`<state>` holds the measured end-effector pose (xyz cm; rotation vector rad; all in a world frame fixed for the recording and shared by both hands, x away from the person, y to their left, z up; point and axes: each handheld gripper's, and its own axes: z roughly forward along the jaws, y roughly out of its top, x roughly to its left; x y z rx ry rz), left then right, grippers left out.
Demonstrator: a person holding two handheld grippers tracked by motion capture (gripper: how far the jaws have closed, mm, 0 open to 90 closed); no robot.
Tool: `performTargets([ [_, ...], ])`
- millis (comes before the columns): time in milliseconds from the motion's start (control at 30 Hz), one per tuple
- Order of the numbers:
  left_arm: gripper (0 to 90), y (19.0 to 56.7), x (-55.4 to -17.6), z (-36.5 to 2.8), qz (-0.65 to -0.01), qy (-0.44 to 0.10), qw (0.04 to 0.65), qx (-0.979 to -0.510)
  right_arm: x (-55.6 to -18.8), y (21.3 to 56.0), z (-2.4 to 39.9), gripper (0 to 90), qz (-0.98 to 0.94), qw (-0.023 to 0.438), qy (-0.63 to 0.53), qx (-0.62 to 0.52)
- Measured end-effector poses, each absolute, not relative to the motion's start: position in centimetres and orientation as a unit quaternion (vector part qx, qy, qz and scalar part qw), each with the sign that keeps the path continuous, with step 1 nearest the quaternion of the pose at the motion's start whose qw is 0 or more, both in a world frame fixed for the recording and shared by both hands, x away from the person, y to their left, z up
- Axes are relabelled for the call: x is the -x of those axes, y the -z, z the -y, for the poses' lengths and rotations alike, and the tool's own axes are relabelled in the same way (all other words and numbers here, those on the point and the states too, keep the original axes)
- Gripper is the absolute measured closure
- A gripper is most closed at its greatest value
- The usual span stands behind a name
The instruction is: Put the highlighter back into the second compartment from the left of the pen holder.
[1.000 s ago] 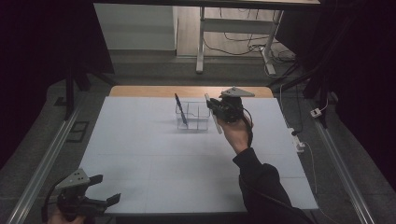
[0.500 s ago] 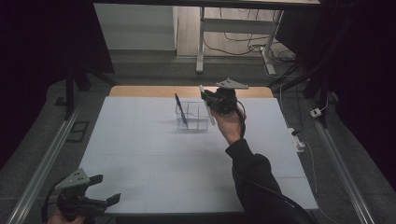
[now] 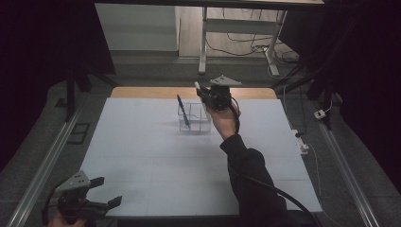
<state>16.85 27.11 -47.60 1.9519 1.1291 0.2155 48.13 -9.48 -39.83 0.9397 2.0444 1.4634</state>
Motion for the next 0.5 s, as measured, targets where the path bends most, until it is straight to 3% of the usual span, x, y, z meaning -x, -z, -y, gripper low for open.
performTargets([
  [500, 1.0, 47.6, -16.8, -27.1, -0.452, -0.087, 0.425, -0.779, -50.0, 40.7, 8.6, 78.0, -0.73, 0.231, -0.54, -0.35],
])
